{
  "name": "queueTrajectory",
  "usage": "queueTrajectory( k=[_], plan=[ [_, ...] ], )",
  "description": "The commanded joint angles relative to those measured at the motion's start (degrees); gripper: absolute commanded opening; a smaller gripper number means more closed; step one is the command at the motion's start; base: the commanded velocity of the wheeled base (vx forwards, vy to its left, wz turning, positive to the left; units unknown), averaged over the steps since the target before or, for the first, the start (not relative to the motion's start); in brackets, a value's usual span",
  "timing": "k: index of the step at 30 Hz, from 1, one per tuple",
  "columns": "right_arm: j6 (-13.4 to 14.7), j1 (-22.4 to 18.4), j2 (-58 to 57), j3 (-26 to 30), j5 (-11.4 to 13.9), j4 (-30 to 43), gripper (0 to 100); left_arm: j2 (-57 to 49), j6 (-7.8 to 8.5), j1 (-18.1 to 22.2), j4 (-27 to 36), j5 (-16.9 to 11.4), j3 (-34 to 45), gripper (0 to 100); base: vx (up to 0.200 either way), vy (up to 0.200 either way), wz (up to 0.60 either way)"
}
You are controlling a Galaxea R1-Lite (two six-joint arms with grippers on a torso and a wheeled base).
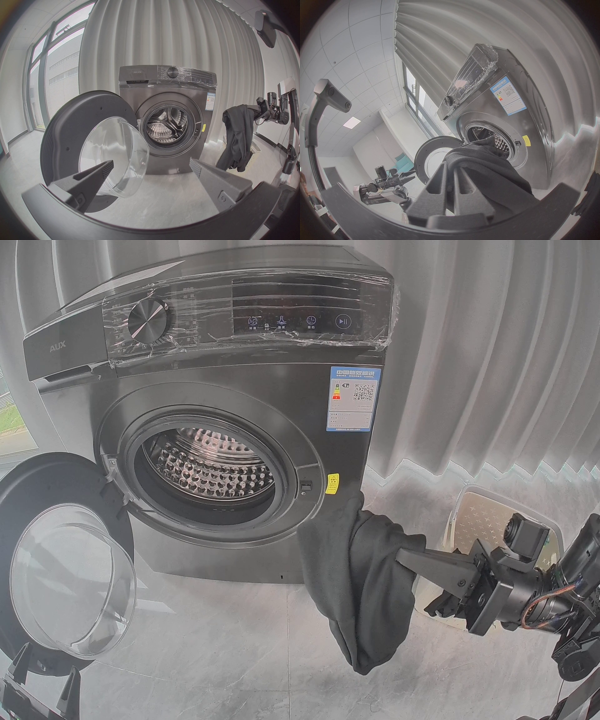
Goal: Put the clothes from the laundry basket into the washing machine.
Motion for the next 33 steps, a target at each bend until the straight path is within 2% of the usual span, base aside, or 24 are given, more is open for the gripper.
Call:
queueTrajectory(
  k=[1, 7, 8, 9, 11, 18, 26, 30, 33],
  plan=[
    [0.18, 1.69, 0.35, -0.31, -3.37, 0.31, 0, -1.01, 0.05, 0.02, 0.00, -0.01, 1.01, 100, 0.000, 0.000, 0.00],
    [0.01, 4.50, 1.40, -2.77, -13.39, 0.49, 0, -1.01, 0.22, 0.11, -0.09, 0.08, 1.01, 100, 0.000, 0.000, 0.00],
    [0.01, 4.50, 1.40, -2.86, -13.66, 0.49, 0, -1.01, 0.22, 0.11, -0.09, 0.08, 1.01, 100, 0.000, 0.000, 0.00],
    [-0.17, 4.77, 1.49, -4.00, -15.85, 0.75, 0, -1.01, 0.14, 0.11, 0.00, 0.08, 1.01, 100, 0.000, 0.000, 0.00],
    [-0.34, 4.77, 1.93, -4.62, -18.05, 0.84, 0, -1.01, 0.05, 0.11, 0.00, 0.08, 1.01, 100, 0.000, 0.000, 0.00],
    [-0.52, 4.77, 3.51, -5.23, -18.58, 0.66, 0, -1.01, 0.05, 0.11, -0.09, -0.10, 1.01, 100, 0.000, 0.000, 0.00],
    [-1.13, 4.77, 3.16, -6.11, -18.58, 0.66, 0, -1.01, 2.25, 0.02, -0.18, -1.77, 1.01, 100, 0.000, 0.000, 0.00],
    [-2.19, 4.15, 3.25, -7.52, -18.84, 1.02, 0, -1.01, 2.60, 0.02, -0.26, -2.47, 1.01, 100, 0.000, 0.000, 0.00],
    [-2.10, 4.50, 3.16, -8.05, -20.25, 2.77, 0, -1.01, 2.68, 0.02, -0.35, -2.47, 1.01, 100, 0.000, 0.000, 0.00]
  ],
)
